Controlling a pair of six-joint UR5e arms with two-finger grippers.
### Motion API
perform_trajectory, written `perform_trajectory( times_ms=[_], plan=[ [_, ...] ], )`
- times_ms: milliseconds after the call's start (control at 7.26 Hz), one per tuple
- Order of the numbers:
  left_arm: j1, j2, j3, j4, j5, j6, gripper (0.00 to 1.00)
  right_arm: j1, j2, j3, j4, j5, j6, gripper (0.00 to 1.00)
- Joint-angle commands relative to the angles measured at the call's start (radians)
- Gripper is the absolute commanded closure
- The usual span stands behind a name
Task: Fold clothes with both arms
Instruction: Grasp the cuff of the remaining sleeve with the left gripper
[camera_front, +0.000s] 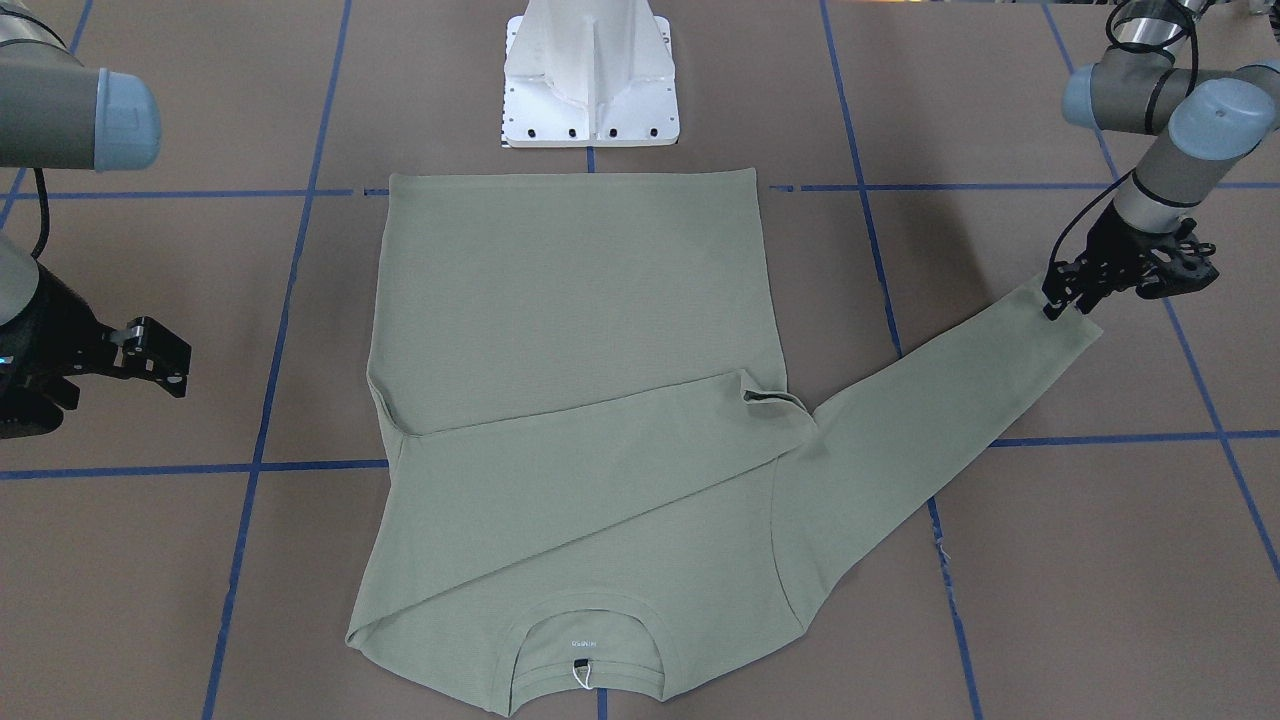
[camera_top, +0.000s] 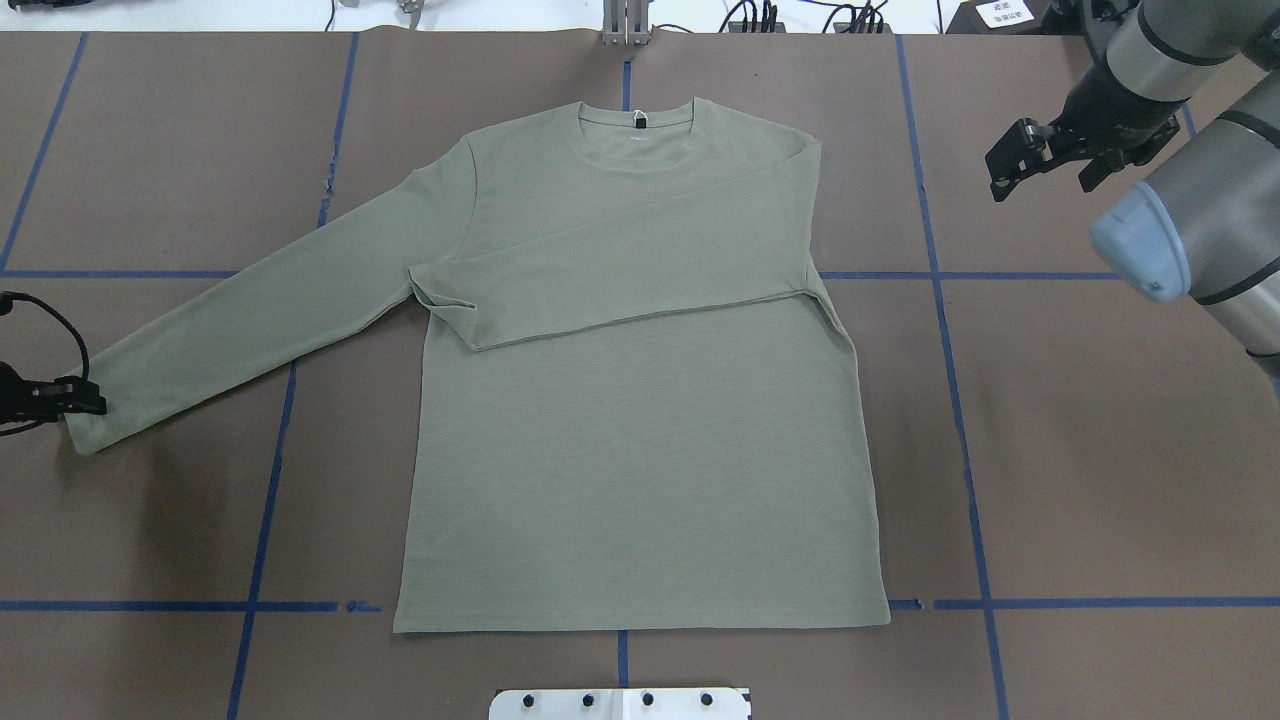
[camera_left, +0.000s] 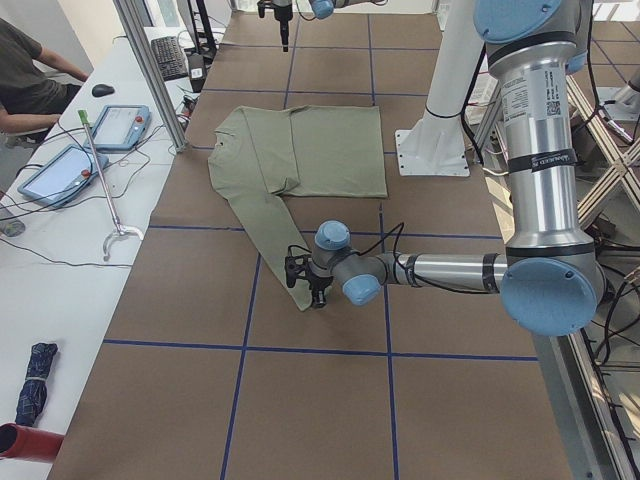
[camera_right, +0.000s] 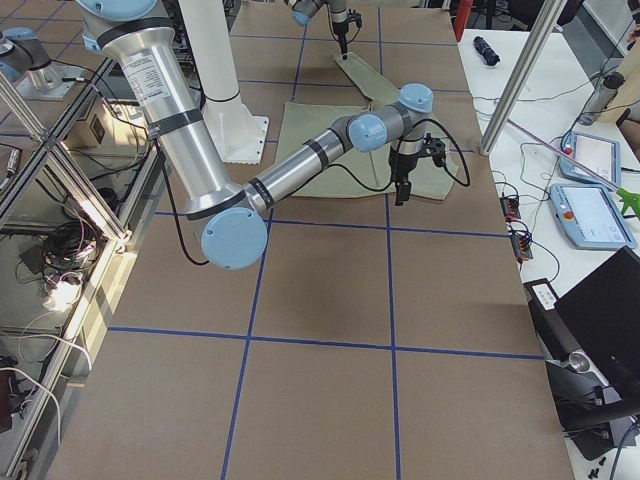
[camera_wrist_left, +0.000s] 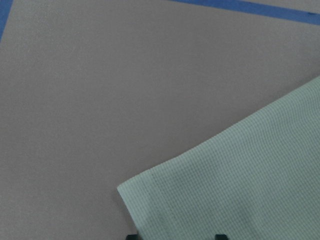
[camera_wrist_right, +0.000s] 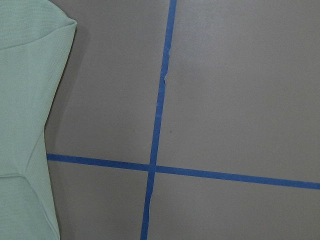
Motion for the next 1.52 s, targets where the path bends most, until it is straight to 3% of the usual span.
perform_trajectory(
  times_ms=[0, 413, 689, 827, 965, 1240, 1378],
  plan=[
    [0.001, 0.001, 0.000, 0.000, 0.000, 0.002, 0.15, 0.000, 0.001, 0.001, 0.000, 0.000, 0.000, 0.00],
    [0.014, 0.001, 0.020, -0.003, 0.000, -0.001, 0.09, 0.000, 0.000, 0.001, 0.000, 0.000, 0.000, 0.00],
    [0.016, 0.000, 0.018, -0.005, -0.002, -0.004, 0.11, 0.002, 0.000, 0.005, 0.000, 0.000, 0.000, 0.00],
    [0.016, 0.001, 0.014, -0.005, -0.002, -0.007, 0.27, 0.002, -0.003, 0.009, 0.000, 0.000, 0.000, 0.00],
    [0.016, 0.001, 0.009, -0.003, -0.002, -0.007, 0.32, 0.002, -0.003, 0.009, 0.000, 0.000, 0.000, 0.00],
    [0.016, 0.001, 0.005, -0.002, -0.002, -0.009, 0.59, 0.002, -0.003, 0.008, 0.000, 0.000, 0.000, 0.00],
    [0.016, 0.001, 0.003, -0.002, -0.003, -0.009, 0.66, 0.002, -0.005, 0.006, 0.000, 0.000, 0.000, 0.00]
  ],
)
